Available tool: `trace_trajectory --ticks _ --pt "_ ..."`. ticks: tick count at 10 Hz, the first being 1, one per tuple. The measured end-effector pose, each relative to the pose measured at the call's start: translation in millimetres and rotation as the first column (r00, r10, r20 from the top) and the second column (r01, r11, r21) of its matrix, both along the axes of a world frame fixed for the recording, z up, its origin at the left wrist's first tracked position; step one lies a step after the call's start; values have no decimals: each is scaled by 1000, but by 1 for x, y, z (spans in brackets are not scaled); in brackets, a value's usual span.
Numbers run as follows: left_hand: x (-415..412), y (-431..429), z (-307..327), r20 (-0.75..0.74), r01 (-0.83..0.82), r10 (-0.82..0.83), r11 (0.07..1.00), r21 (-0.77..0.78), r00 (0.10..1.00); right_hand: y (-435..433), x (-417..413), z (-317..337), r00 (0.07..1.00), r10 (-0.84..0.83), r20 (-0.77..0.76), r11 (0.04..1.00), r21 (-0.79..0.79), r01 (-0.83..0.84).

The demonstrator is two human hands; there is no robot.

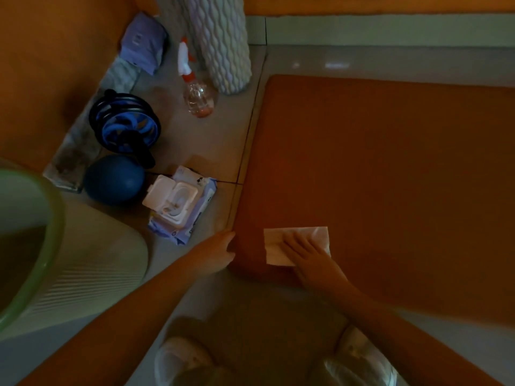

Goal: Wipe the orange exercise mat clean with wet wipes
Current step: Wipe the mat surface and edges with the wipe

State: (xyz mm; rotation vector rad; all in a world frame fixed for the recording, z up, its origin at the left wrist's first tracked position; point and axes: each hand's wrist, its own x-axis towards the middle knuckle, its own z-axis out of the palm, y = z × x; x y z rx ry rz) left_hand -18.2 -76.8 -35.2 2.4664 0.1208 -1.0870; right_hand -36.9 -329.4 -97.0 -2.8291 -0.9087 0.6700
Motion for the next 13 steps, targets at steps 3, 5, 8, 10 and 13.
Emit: trace_trajectory --ticks 3,5,8,10,13 --pt "6 22 -15 52 -47 49 998 -29 997 51 13 -16 993 -84 81 995 52 80" --pt "20 33 -19 117 -204 203 979 -3 972 67 25 -22 988 103 117 992 62 -111" --pt "11 -2 -20 71 -178 187 977 -113 980 -15 -18 -38 926 89 367 989 76 -126" --pt "7 -11 -17 -93 -418 408 870 -261 908 8 -37 -32 932 -160 325 985 106 133" --pt "7 2 -28 -115 -516 503 833 -201 857 21 -12 -19 946 129 299 990 14 -139"
